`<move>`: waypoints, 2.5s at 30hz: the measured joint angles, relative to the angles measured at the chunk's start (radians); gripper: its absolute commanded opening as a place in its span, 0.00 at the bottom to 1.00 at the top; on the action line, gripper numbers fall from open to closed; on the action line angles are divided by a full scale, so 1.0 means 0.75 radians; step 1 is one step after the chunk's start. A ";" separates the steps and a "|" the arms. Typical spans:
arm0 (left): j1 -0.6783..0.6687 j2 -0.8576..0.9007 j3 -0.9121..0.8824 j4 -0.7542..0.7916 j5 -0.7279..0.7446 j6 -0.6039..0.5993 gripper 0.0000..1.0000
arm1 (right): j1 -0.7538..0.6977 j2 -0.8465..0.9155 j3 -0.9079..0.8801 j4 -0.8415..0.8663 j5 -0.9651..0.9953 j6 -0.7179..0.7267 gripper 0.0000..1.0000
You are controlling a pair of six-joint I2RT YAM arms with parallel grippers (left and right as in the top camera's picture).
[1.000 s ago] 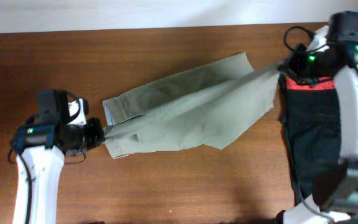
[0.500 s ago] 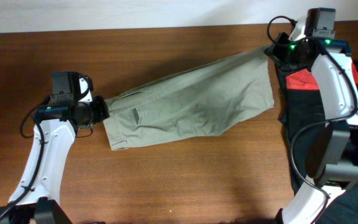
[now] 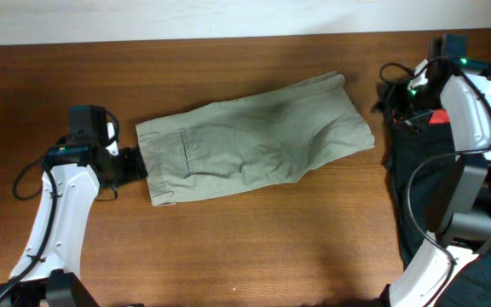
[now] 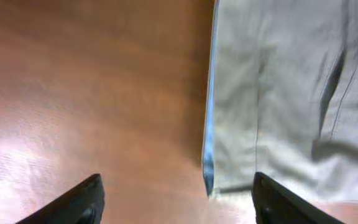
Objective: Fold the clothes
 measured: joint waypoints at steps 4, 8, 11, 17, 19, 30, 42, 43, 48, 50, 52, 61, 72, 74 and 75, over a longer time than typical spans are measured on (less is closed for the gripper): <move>0.000 0.003 -0.164 0.061 0.120 0.007 0.52 | 0.037 0.001 -0.258 0.162 0.003 -0.043 0.63; -0.001 0.014 -0.300 0.219 0.242 0.006 0.22 | 0.049 0.003 -0.439 0.363 -0.045 -0.055 0.09; 0.000 0.014 -0.347 0.310 0.270 0.021 0.19 | 0.046 0.003 -0.443 0.382 -0.049 -0.059 0.04; 0.000 0.014 -0.410 0.360 0.285 0.055 0.57 | 0.028 -0.042 -0.360 0.280 -0.055 -0.057 0.04; 0.000 0.019 -0.438 0.400 0.297 0.055 0.19 | 0.028 -0.077 -0.344 0.266 -0.059 -0.057 0.05; 0.313 0.063 -0.231 0.216 0.233 0.057 0.00 | 0.029 -0.093 -0.377 0.144 0.022 -0.063 0.32; 0.322 0.063 -0.188 0.238 0.231 0.060 0.00 | 0.243 -0.127 -0.747 0.163 -0.179 -0.222 0.04; 0.322 0.063 -0.188 0.240 0.222 0.060 0.00 | 0.237 -0.127 -0.748 0.160 -0.174 -0.226 0.04; 0.320 0.063 -0.188 0.232 0.172 0.060 0.00 | 0.121 -0.124 -0.655 -0.016 -0.117 -0.234 0.30; 0.320 0.063 -0.181 0.232 0.153 0.060 0.00 | 0.055 -0.125 -0.625 -0.067 -0.082 -0.256 0.47; 0.320 0.063 -0.169 0.233 0.147 0.060 0.01 | 0.032 -0.126 -0.622 -0.119 -0.110 -0.340 0.57; 0.320 0.063 -0.163 0.234 0.142 0.060 0.01 | 0.224 -0.137 -0.687 -0.085 -0.228 -0.537 0.04; 0.320 0.063 -0.161 0.233 0.142 0.060 0.01 | -0.007 -0.145 -0.684 -0.139 -0.291 -0.518 0.52; 0.320 0.063 -0.161 0.234 0.142 0.061 0.01 | -0.003 -0.159 -0.681 -0.185 -0.365 -0.612 0.51; 0.320 0.063 -0.161 0.234 0.142 0.061 0.01 | 0.014 -0.165 -0.681 -0.204 -0.410 -0.670 0.46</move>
